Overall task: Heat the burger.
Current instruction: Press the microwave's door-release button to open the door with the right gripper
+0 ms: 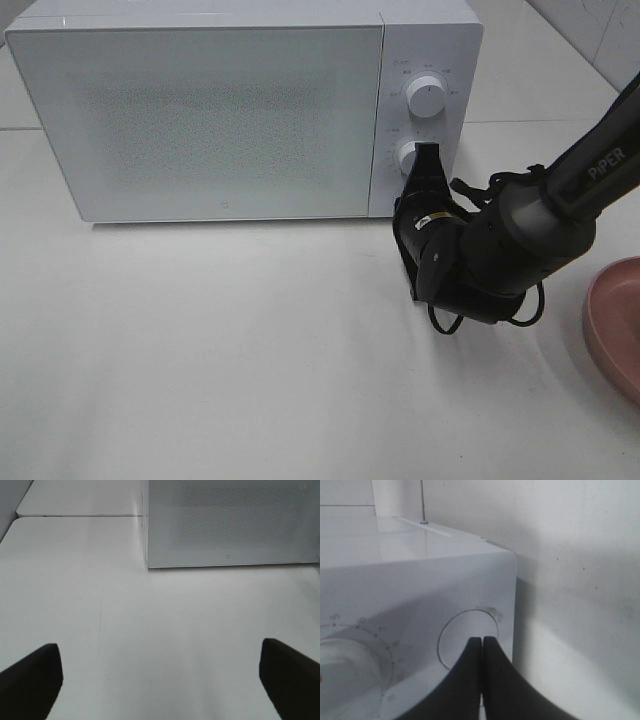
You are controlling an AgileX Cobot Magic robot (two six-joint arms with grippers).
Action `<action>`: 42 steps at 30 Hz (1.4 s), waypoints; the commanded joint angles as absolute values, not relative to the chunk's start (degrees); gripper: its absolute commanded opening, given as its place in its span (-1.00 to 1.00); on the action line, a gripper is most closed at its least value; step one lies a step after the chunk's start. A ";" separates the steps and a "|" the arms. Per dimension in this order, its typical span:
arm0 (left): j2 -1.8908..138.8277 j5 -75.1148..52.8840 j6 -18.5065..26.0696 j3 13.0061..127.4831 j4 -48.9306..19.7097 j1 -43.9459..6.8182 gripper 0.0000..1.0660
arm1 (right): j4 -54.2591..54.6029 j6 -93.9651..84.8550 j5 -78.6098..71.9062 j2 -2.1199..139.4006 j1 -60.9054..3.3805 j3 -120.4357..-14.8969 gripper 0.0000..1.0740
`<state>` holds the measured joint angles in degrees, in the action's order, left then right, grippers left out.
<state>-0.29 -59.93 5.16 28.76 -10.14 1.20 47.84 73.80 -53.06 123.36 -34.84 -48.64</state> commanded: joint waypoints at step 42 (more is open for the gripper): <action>-1.49 -59.36 5.04 28.65 -10.71 0.97 0.88 | 50.59 73.85 -58.84 123.59 -32.72 -54.60 -1.00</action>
